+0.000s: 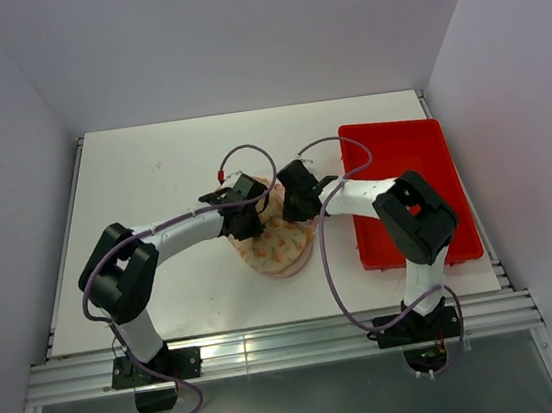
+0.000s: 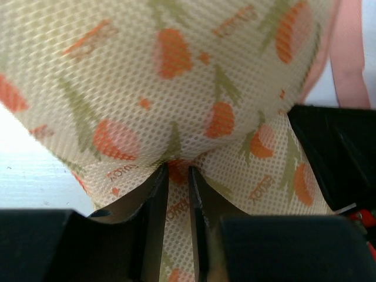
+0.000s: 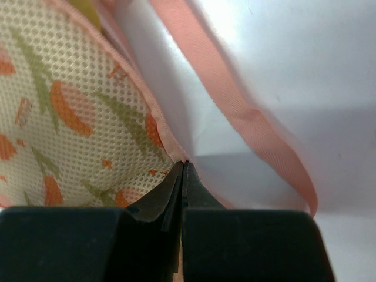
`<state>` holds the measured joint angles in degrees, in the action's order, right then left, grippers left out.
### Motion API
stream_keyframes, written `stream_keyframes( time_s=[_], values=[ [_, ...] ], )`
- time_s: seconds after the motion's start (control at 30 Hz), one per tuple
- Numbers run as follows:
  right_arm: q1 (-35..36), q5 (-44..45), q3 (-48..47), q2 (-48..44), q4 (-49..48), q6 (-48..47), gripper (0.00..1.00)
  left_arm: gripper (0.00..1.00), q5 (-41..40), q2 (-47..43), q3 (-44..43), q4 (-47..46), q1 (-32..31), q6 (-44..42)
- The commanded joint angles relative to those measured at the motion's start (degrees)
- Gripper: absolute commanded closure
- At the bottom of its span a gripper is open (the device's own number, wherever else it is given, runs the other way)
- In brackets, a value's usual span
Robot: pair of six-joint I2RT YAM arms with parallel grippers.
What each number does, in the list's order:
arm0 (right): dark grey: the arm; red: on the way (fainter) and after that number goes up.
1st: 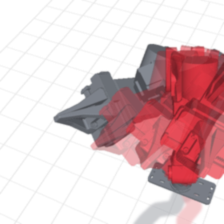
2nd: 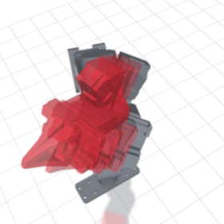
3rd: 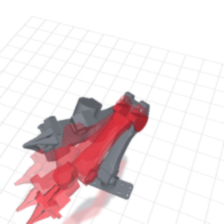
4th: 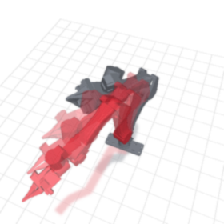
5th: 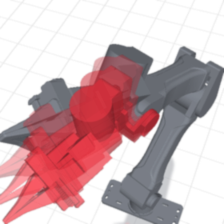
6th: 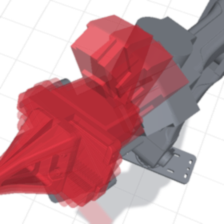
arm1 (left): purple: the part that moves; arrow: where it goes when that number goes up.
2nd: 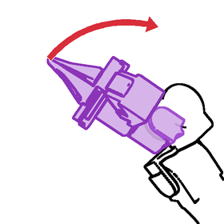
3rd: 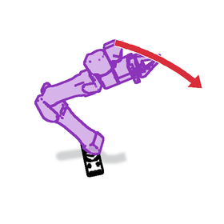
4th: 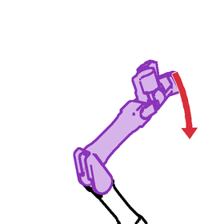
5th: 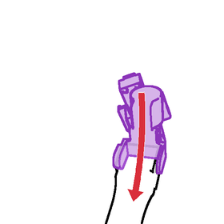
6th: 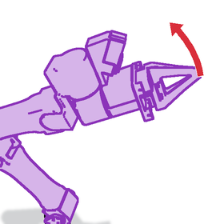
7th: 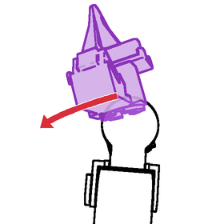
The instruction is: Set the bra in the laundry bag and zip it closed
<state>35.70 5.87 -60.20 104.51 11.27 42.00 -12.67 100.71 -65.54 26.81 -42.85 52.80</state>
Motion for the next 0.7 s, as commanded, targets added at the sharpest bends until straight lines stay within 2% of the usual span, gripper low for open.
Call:
stream_keyframes(
  time_s=[0.0, 0.07, 0.17, 0.4, 0.47, 0.57, 0.67],
  values=[
    [-0.37, 0.72, -2.53, 5.70, 5.95, -2.71, 1.00, 0.73, 1.77, 0.54, -2.49, -1.76, -0.83, -0.94],
    [-0.46, 0.90, -4.74, 6.76, 7.45, -3.67, 0.96, 0.72, 1.94, 0.63, -2.23, -1.93, -1.09, -1.03],
    [-0.81, -0.24, -10.35, 8.60, 9.82, -5.26, 0.86, 0.72, 2.73, 0.72, -1.79, -2.64, -1.36, -0.77],
    [-1.60, -1.48, -28.97, 15.28, 16.94, -8.86, 0.60, 0.72, 6.07, 3.70, -4.86, -4.39, -1.62, 0.11],
    [-2.04, -0.25, -33.63, 15.81, 20.36, -9.39, 0.56, 0.72, 6.69, 5.45, -7.39, -4.31, -1.62, 0.29],
    [-2.83, 2.30, -35.33, 13.63, 23.01, -9.13, 0.46, 0.72, 7.22, 7.91, -11.17, -3.52, -1.53, 0.64],
    [-3.45, 4.85, -33.24, 8.80, 24.41, -7.99, 0.43, 0.72, 7.48, 9.33, -13.90, -3.25, -1.36, 1.52]
  ],
)
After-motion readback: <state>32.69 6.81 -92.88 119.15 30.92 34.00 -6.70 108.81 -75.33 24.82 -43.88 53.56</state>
